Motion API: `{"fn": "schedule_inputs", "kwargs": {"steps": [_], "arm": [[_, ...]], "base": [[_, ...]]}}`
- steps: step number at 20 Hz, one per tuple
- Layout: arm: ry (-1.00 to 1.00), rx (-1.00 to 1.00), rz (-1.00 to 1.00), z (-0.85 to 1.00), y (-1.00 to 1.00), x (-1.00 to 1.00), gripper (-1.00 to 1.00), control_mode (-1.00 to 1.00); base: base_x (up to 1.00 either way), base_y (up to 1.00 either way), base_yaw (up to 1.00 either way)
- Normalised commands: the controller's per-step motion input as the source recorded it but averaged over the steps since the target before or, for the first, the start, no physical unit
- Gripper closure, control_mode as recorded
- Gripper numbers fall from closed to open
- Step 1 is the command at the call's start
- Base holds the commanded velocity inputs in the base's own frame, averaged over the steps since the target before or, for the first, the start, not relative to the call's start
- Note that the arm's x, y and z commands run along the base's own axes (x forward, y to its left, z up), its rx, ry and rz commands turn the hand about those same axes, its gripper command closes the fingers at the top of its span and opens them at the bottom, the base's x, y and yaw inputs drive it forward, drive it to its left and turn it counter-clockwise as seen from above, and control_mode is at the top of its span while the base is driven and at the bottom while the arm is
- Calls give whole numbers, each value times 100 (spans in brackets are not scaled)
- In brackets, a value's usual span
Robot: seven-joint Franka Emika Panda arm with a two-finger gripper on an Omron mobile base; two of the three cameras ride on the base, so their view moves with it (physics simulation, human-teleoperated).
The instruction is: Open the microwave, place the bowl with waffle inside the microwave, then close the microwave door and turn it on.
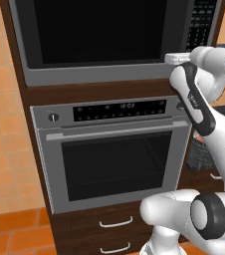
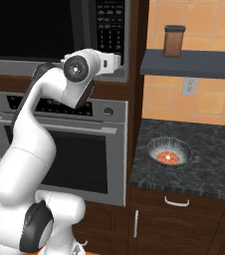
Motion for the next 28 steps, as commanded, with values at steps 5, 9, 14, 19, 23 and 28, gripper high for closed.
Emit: {"fn": "schedule_inputs", "kwargs": {"steps": [5, 9, 14, 19, 23, 28], "arm": [[0, 0, 2, 0, 0, -7, 100, -100], [-3, 0, 7, 4, 0, -47, 100, -100], [-5, 0, 3, 3, 0, -91, 100, -100], [-3, 0, 2, 0, 0, -100, 100, -100], [-1, -1, 0, 0, 0, -91, 100, -100], [-2, -4, 1, 9, 0, -82, 100, -100]], "base": [[0, 0, 0], [0, 0, 0], [0, 0, 0], [0, 0, 0], [0, 0, 0], [0, 0, 0]]}}
